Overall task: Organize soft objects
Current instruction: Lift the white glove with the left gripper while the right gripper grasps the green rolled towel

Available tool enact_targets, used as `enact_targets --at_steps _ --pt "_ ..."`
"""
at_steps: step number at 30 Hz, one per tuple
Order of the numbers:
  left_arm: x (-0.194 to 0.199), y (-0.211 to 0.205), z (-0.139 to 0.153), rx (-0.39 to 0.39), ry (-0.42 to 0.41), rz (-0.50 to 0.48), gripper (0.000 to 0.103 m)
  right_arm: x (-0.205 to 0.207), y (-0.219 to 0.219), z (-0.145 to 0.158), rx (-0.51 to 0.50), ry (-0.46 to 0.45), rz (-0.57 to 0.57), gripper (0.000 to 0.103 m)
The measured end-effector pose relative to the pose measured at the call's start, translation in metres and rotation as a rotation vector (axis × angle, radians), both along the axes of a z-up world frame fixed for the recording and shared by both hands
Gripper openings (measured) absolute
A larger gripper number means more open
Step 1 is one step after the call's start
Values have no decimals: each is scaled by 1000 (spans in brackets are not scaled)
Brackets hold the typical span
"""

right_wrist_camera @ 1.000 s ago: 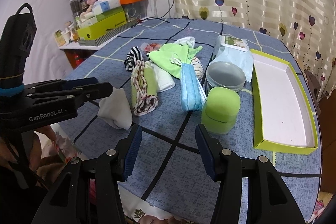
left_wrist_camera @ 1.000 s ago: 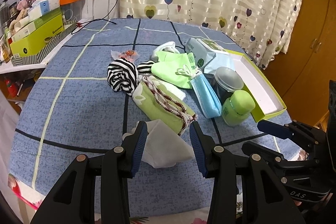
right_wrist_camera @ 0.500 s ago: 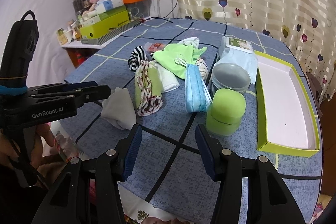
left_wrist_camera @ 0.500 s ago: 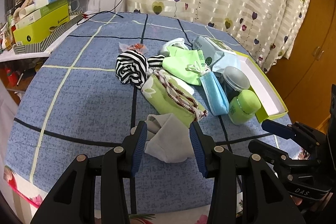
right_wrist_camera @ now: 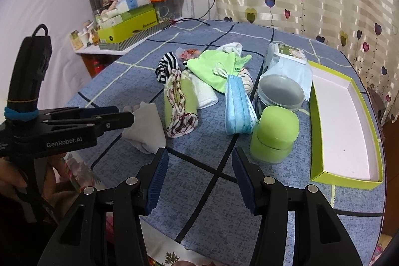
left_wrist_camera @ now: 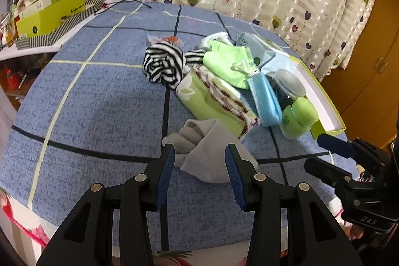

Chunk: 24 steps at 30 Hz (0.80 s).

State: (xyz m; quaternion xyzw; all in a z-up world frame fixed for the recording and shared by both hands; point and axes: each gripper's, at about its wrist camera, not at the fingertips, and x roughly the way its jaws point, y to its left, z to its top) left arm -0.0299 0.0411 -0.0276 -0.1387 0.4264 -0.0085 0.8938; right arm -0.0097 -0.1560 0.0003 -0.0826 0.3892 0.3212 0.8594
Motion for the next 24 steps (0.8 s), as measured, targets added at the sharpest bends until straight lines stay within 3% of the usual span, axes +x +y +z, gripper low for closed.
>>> enact_targets --at_steps 14,16,17,18,24 --pt "15 -3 -17 -91 41 -4 47 1 2 -4 -5 1 1 53" --pt "21 -5 -19 -99 49 -4 51 1 2 -4 -6 1 0 53" --pt "23 -6 -20 -106 54 -8 60 1 2 -5 -8 2 -1 53" --pt "26 -7 -23 -114 65 -15 63 1 2 -4 -10 2 0 53" --pt "32 -5 -28 -154 75 -5 63 4 2 -4 -15 7 0 53"
